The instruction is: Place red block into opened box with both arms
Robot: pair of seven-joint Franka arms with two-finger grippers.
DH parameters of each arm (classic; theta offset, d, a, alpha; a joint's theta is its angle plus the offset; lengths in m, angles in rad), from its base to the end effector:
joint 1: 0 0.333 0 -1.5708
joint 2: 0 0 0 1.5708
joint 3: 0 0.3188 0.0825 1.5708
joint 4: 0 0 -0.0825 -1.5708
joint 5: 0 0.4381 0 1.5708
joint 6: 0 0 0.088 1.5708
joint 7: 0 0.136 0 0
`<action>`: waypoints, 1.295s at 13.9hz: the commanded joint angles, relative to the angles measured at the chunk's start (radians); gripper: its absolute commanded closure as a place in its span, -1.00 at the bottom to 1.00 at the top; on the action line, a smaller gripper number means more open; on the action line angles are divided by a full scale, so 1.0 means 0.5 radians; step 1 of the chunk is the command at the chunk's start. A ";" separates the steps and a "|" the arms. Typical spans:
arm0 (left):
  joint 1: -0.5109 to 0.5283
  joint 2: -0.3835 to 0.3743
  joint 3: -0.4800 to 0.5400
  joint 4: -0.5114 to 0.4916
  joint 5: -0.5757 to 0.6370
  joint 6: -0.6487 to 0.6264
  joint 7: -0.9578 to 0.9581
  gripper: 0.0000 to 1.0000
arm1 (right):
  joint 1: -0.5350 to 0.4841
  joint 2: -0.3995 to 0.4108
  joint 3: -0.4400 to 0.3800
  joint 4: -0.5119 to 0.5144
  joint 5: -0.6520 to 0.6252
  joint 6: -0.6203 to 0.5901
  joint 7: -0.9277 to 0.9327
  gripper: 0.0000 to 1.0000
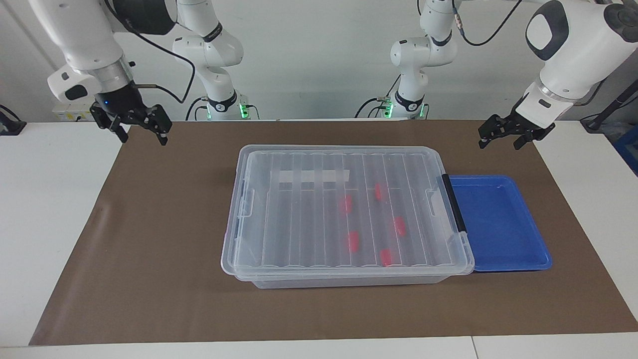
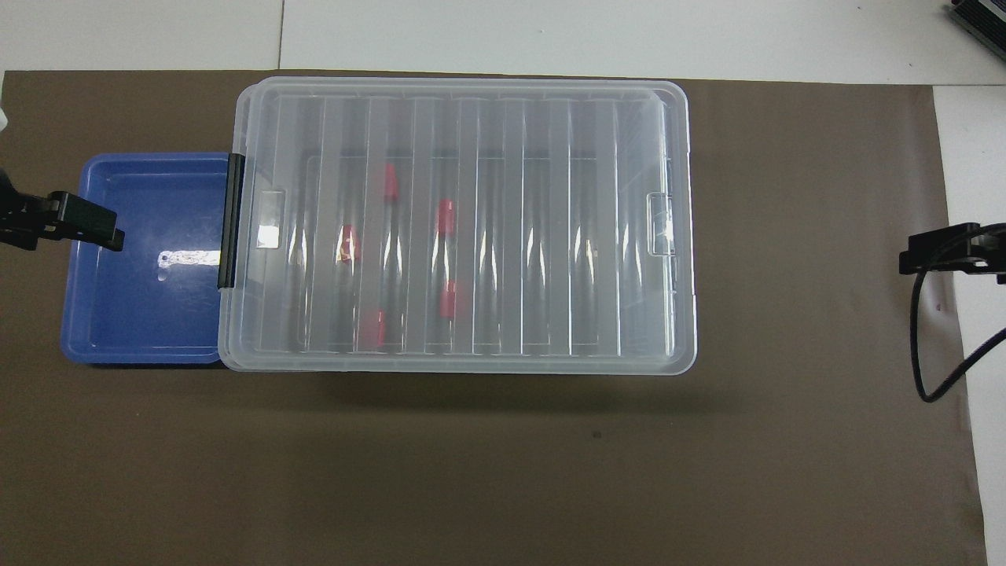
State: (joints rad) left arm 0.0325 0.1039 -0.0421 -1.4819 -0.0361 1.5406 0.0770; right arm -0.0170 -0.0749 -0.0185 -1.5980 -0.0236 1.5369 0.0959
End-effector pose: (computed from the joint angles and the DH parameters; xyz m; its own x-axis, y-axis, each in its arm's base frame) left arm 0.6361 -0.0099 0.5778 0.9953 -0.0875 -0.0418 -0.0856 -0.9954 0.0438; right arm 0.5815 -0.0243 0.6256 0.9912 -0.1318 0.0159 -0.1321 -0.9910 0.0208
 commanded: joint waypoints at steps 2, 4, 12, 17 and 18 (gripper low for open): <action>-0.010 -0.027 0.005 0.031 0.017 0.137 -0.007 -1.00 | -0.058 -0.013 0.016 -0.038 0.109 -0.098 0.106 -1.00; -0.007 -0.039 0.005 0.031 0.017 0.143 -0.013 -1.00 | -0.043 -0.010 0.019 -0.038 0.090 -0.101 0.103 -1.00; -0.028 -0.094 0.001 0.003 0.011 0.100 -0.016 -1.00 | 0.019 -0.022 0.040 -0.059 0.066 -0.119 0.103 -1.00; -0.031 -0.097 0.001 0.003 0.011 0.085 -0.019 -1.00 | 0.046 -0.022 0.046 -0.056 -0.036 -0.116 0.087 -1.00; -0.031 -0.097 0.001 0.003 0.011 0.085 -0.019 -1.00 | 0.046 -0.019 0.043 -0.053 -0.005 -0.125 0.102 -1.00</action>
State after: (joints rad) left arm 0.0302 0.0725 -0.0487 -1.4698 -0.0360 1.5958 0.0770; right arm 0.0056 -0.0737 -0.0006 -1.6136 -0.0249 1.4849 0.1305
